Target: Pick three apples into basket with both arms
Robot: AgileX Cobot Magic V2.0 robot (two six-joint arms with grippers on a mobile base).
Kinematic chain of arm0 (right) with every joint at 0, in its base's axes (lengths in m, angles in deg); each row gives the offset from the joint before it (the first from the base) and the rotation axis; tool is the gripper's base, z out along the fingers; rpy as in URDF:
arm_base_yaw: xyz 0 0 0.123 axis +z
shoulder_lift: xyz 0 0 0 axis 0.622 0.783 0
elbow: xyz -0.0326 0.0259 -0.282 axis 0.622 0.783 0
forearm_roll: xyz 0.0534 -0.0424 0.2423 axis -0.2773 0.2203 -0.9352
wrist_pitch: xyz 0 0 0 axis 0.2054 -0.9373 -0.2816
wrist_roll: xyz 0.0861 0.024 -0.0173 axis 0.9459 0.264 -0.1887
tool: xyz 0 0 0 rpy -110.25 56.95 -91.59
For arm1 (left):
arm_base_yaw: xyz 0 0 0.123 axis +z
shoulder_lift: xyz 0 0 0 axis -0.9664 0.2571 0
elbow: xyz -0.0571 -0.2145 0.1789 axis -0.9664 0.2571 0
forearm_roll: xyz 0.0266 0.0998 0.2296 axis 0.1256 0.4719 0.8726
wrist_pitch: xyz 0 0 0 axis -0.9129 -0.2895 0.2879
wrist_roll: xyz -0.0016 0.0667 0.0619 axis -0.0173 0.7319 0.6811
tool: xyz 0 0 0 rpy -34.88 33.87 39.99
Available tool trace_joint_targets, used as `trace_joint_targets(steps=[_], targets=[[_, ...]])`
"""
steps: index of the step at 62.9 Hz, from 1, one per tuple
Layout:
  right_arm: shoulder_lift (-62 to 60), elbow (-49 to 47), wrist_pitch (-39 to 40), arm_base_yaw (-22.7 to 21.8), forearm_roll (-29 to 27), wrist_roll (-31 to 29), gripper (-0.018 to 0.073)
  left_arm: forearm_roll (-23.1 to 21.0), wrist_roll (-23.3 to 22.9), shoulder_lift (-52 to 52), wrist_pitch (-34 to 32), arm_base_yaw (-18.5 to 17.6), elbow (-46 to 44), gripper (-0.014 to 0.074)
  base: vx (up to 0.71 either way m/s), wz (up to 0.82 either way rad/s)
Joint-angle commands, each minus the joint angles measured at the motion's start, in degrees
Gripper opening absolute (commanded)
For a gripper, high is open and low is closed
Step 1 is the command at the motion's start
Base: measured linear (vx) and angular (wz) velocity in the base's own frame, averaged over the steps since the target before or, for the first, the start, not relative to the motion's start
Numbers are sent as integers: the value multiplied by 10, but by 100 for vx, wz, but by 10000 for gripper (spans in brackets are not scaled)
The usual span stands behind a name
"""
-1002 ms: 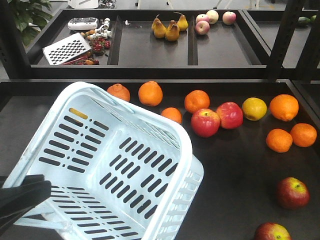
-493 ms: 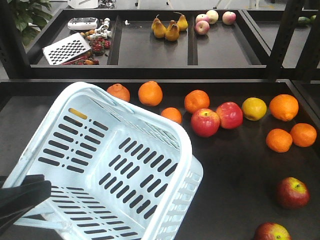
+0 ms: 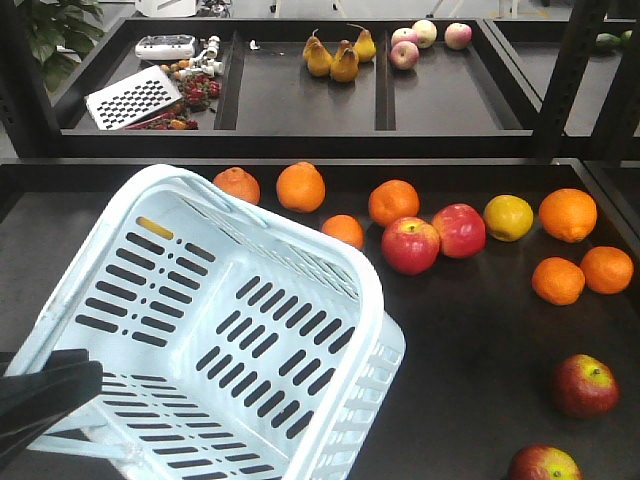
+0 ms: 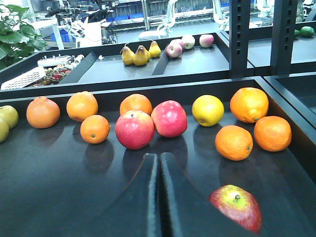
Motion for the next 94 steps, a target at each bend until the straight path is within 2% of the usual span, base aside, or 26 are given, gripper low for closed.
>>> trace_joint_targets(steps=[1, 41, 56, 68, 83, 94], targets=[[-7, 8, 43, -4, 7, 0, -7, -27, -2, -1, -48, -2, -17, -6, 0, 0], [-7, 8, 43, -4, 7, 0, -7, -27, -2, -1, -46, -2, -17, -6, 0, 0], [-7, 8, 43, -4, 7, 0, -7, -49, -2, -1, -43, -2, -19, -6, 0, 0], [-7, 8, 43, -4, 7, 0, -7, -88, -1, 9, -35, -2, -25, -6, 0, 0], [-7, 8, 43, -4, 7, 0, -7, -82, 57, 101, 34, -2, -123, -6, 0, 0], [-7, 8, 43, -4, 7, 0, -7, -81, 124, 202, 83, 0, -204, -6, 0, 0]])
